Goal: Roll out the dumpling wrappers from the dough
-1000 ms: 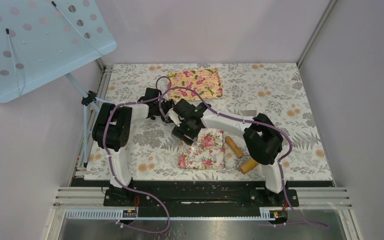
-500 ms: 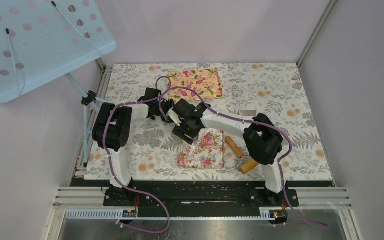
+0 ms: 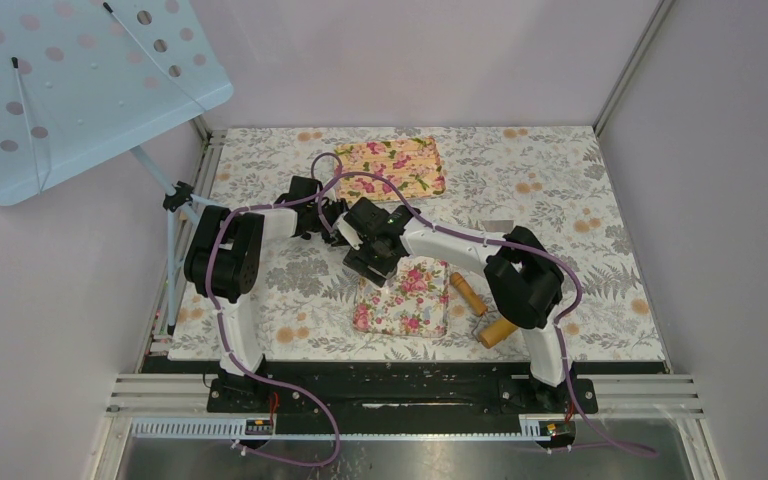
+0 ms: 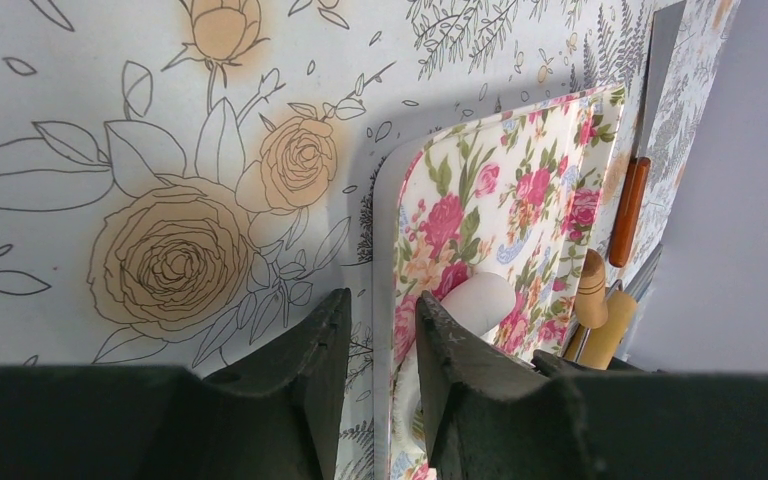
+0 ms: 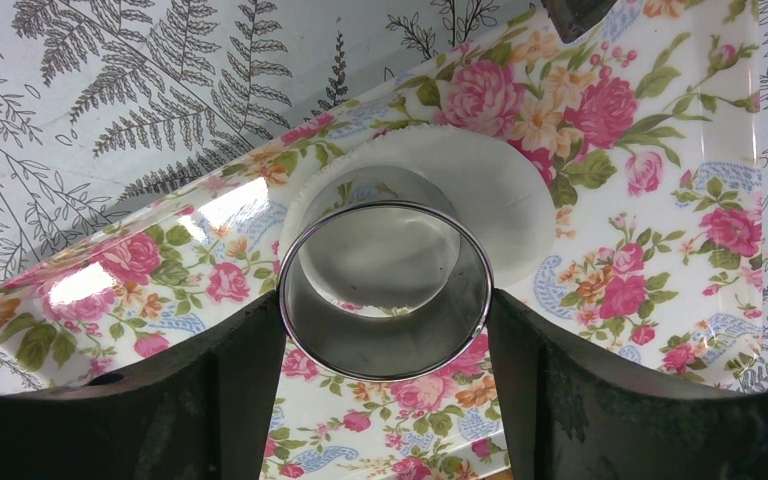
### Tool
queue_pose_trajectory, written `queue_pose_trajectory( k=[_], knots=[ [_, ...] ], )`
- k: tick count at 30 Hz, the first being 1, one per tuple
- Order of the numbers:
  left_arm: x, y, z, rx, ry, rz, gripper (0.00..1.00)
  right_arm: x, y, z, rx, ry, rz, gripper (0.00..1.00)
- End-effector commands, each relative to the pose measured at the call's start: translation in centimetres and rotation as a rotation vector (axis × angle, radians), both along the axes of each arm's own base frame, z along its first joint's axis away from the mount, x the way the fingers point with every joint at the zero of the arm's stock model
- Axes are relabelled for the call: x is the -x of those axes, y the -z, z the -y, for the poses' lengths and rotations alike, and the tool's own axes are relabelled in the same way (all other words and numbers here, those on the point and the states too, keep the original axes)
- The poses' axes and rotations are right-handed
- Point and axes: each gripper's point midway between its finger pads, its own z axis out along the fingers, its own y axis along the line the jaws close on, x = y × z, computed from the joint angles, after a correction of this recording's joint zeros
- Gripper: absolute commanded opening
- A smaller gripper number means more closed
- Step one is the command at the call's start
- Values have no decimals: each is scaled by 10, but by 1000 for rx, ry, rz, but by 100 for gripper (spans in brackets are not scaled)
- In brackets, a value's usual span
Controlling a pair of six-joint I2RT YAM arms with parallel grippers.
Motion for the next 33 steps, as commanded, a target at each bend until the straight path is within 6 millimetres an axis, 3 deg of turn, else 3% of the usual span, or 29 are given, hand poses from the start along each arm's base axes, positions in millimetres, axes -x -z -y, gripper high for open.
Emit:
queue_pose_trajectory(
  k=[1, 33],
  knots=[
    [6, 23, -8, -46, -13, -33, 31, -9, -18, -16, -61, 10, 55, 31],
    [7, 19, -9, -34, -13, -33, 29, 5, 30, -6, 27, 27, -57, 24]
  ],
)
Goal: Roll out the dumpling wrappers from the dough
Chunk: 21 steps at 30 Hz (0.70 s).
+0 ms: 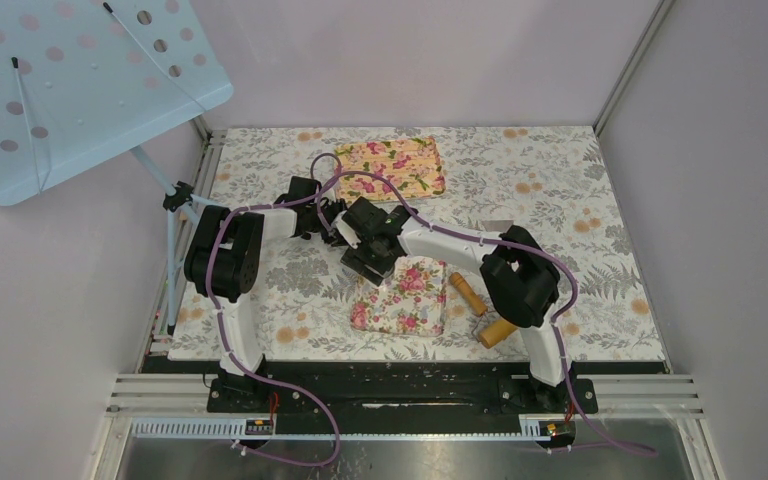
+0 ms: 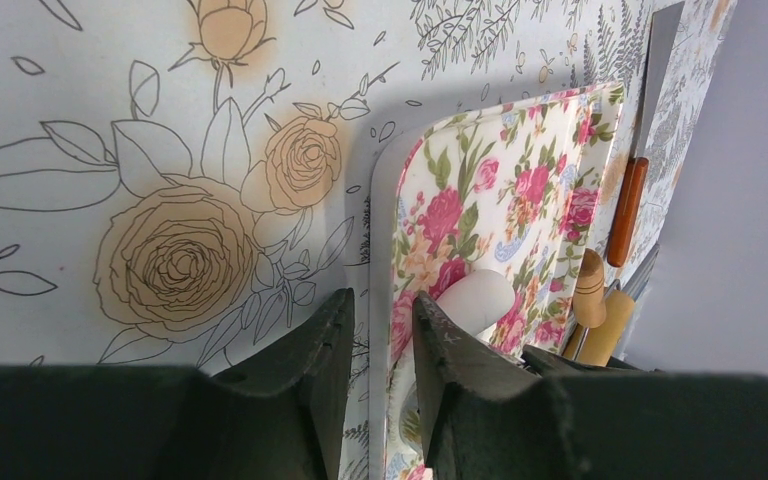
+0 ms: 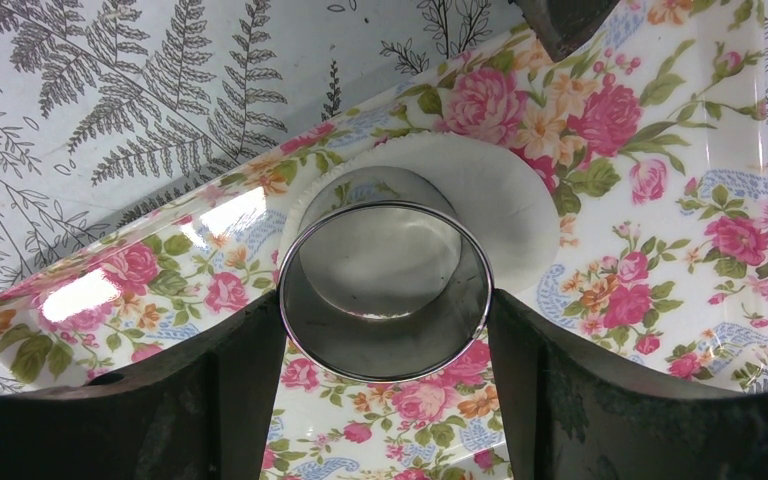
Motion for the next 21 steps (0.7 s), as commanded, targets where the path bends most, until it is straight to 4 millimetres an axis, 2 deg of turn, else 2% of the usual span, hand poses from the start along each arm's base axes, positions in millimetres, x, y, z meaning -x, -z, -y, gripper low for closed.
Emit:
queue_pose_trajectory(
  k=[1, 10, 16, 21],
  knots=[
    [7, 18, -8, -38, -10, -28, 29, 9, 25, -1, 39, 13, -61, 24],
    [12, 8, -14, -61, -52, -30, 26, 23, 52, 11, 108, 81, -146, 22],
    [17, 5, -14, -57, -58, -41, 16, 31, 56, 16, 128, 83, -185, 18],
    [19, 11, -11, -36, -45, -76, 8, 47, 63, 18, 147, -20, -264, 18]
  ],
)
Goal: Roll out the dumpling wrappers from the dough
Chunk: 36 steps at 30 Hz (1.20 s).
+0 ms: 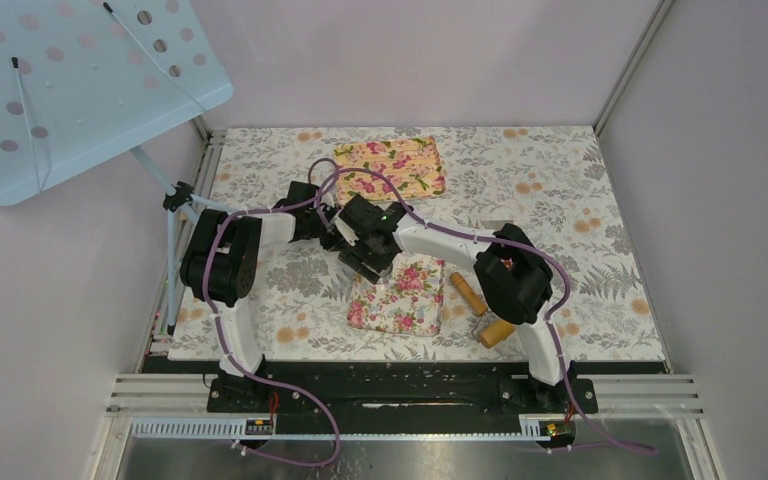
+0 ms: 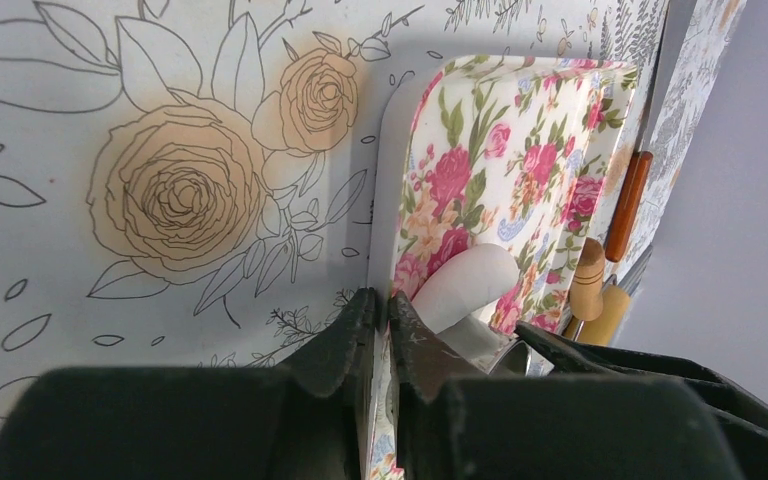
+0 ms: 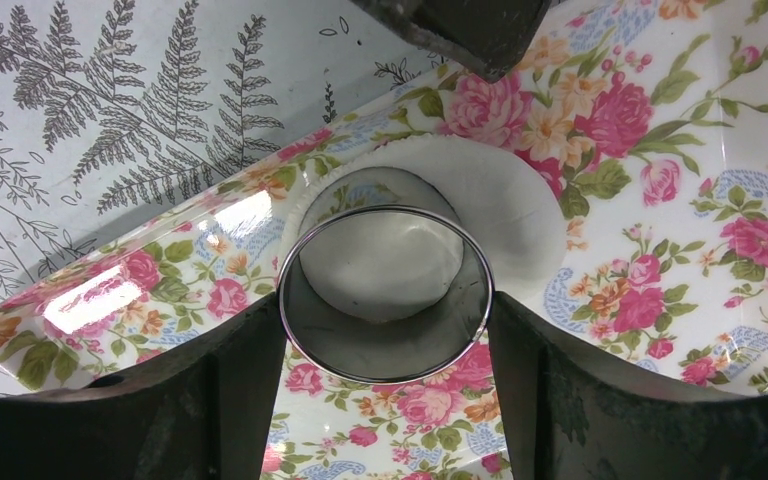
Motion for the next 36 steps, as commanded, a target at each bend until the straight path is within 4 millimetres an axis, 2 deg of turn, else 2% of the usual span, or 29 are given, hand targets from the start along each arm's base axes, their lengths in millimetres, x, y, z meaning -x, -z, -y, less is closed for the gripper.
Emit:
queue_pose_trajectory(
  k=[1, 7, 16, 22, 30, 36],
  knots=[
    [5, 10, -6, -29, -11, -35, 7, 50, 58, 26, 146, -90, -246, 18],
    [5, 11, -4, -28, -10, -38, 5, 51, 62, 29, 162, -153, -258, 18],
    [7, 9, -2, -30, -6, -29, 4, 67, 65, 27, 148, -64, -359, 18],
    [7, 8, -2, -33, -8, -27, 4, 69, 66, 30, 150, -2, -398, 18],
    [7, 9, -2, -35, -5, -26, 4, 55, 60, 40, 166, -119, -300, 19],
    [7, 10, -1, -34, -3, -31, 6, 55, 53, 37, 170, -245, -321, 21]
  ],
)
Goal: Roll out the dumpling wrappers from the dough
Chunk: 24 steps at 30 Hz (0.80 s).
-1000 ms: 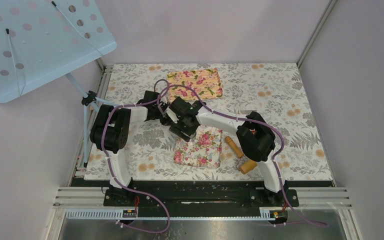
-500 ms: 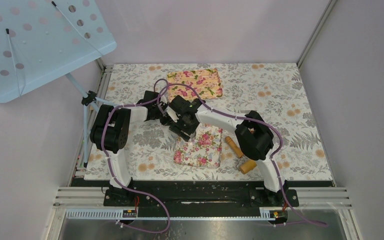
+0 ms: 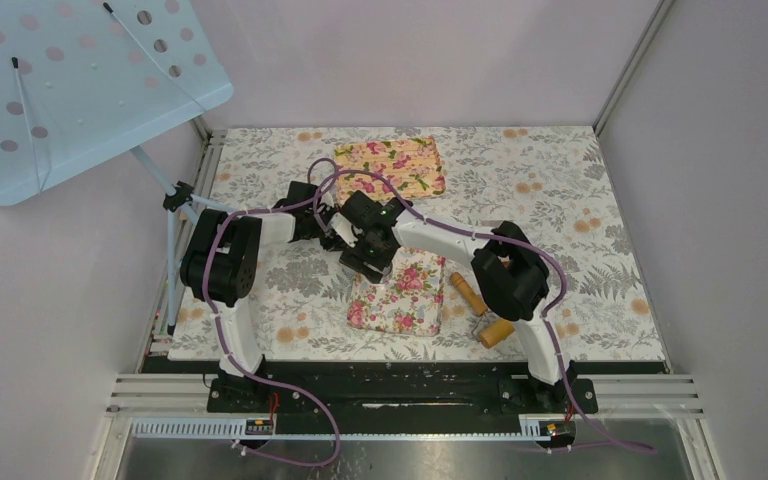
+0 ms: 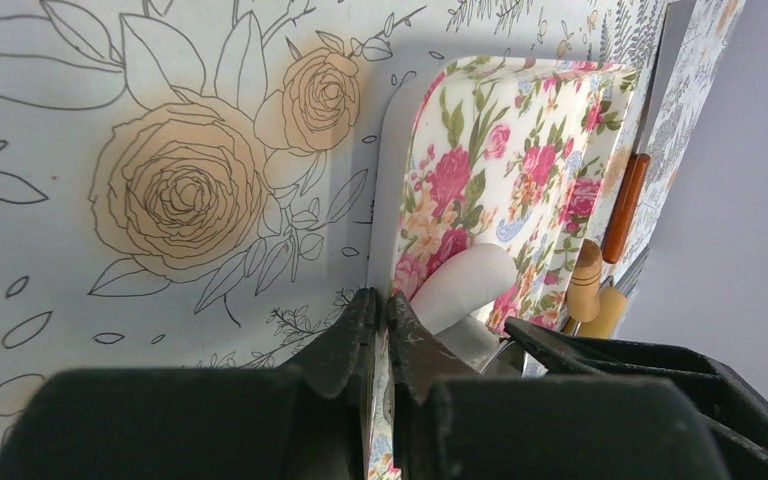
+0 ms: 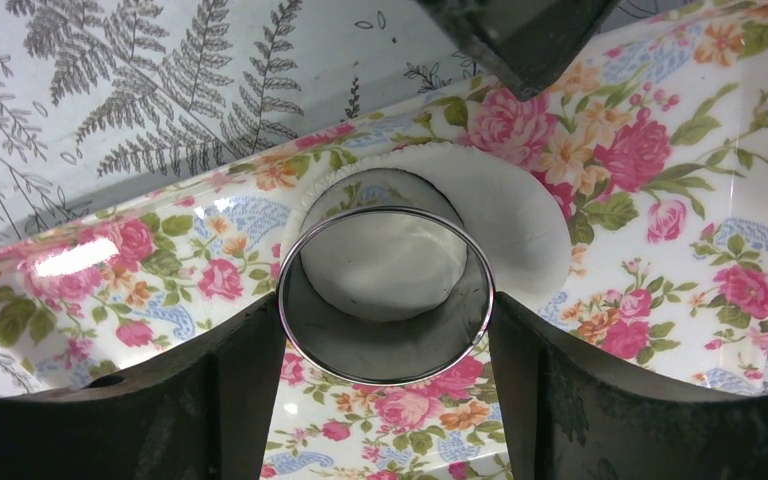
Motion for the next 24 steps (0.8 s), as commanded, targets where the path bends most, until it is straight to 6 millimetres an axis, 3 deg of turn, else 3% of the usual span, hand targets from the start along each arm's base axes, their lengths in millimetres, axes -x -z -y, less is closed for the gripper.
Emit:
queue_pose_trajectory(
  k=[1, 10, 24],
  knots=[
    [6, 12, -3, -41, -3, -25, 6, 54, 48, 33, 166, -138, -268, 22],
    [7, 9, -2, -37, 1, -18, 6, 77, 47, 29, 159, -173, -426, 26],
    [7, 3, -5, -50, -12, 3, 6, 55, 59, 48, 230, 182, -233, 23]
  ],
)
